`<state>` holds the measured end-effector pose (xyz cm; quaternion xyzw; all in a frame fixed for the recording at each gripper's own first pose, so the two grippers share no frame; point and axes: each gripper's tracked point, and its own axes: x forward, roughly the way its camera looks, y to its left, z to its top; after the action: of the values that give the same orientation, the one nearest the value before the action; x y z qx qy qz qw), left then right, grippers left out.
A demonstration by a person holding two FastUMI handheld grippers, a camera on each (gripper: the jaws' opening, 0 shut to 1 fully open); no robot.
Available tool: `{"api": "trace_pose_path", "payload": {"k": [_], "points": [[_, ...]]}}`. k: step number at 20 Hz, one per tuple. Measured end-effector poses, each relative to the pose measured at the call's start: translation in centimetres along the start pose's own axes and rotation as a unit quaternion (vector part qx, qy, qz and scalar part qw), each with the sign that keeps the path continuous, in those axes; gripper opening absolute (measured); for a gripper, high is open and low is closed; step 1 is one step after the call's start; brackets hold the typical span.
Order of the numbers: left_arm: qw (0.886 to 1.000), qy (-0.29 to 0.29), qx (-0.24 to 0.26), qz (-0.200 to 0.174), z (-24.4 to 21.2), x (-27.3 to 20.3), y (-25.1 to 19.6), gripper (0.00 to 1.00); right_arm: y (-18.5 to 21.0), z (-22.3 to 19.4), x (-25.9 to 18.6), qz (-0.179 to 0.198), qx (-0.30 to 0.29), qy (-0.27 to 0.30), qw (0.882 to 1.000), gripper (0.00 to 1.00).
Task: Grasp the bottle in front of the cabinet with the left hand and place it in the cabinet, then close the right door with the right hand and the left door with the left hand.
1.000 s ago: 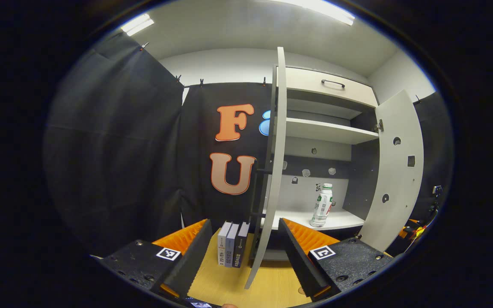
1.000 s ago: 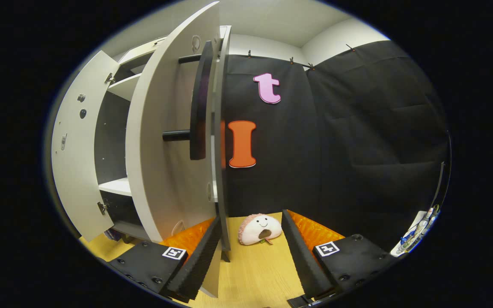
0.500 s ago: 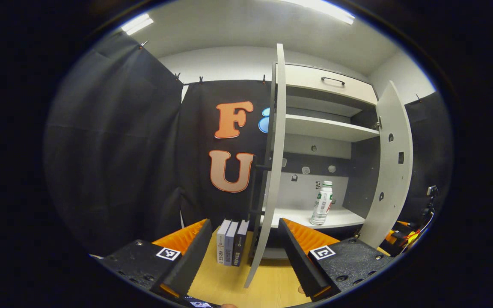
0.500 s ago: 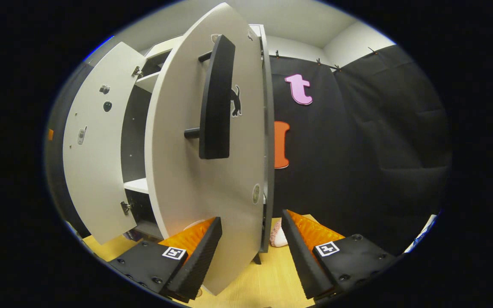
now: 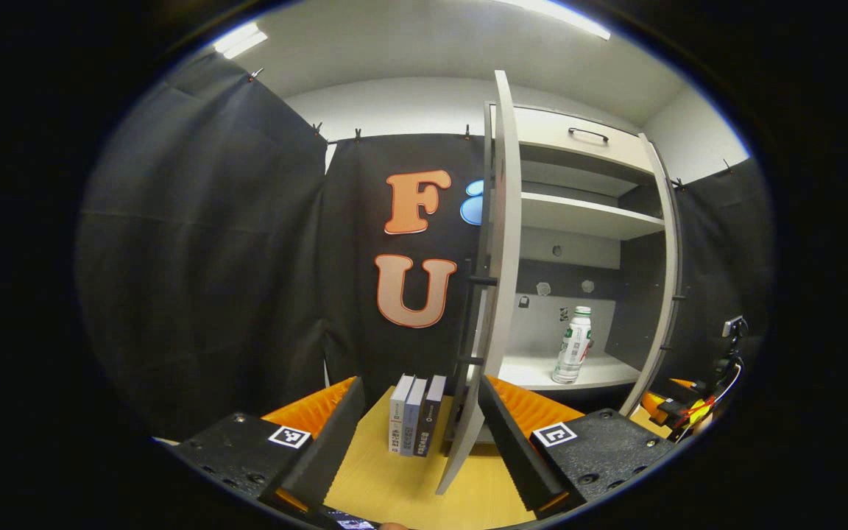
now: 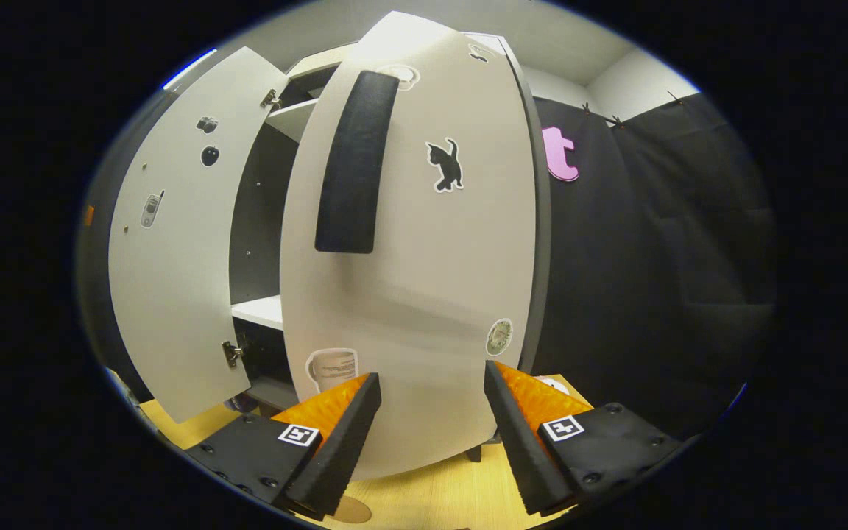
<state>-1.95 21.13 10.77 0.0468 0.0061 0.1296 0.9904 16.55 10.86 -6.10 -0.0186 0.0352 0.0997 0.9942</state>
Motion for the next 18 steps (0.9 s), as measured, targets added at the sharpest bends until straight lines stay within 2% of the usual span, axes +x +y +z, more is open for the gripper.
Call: {"api": "trace_pose_path", "payload": {"k": [10,11,14,17,18], "points": [[1.000,0.009,0.008,0.015,-2.6,2.9,2.1,0.95,-1.1,1.1,-3.0,-0.002,-0.004,0.000,1.000,0.88],[1.000,0.011,0.015,0.020,-3.1,3.4,2.5,0.92,-1.3,1.4,-3.4,-0.003,-0.004,-0.003,1.000,0.94],[0.999,0.018,0.016,0.026,-5.3,5.2,3.0,0.94,-1.6,1.9,-4.5,-0.004,-0.004,-0.008,1.000,0.94],[0.999,0.040,0.005,0.014,-8.1,7.4,2.6,0.95,-2.2,2.2,-5.3,-0.008,-0.005,-0.013,1.000,0.94],[0.999,0.043,0.003,0.012,-8.7,8.0,2.7,0.95,-2.5,2.2,-5.6,-0.010,-0.005,-0.012,1.000,0.87]]}}
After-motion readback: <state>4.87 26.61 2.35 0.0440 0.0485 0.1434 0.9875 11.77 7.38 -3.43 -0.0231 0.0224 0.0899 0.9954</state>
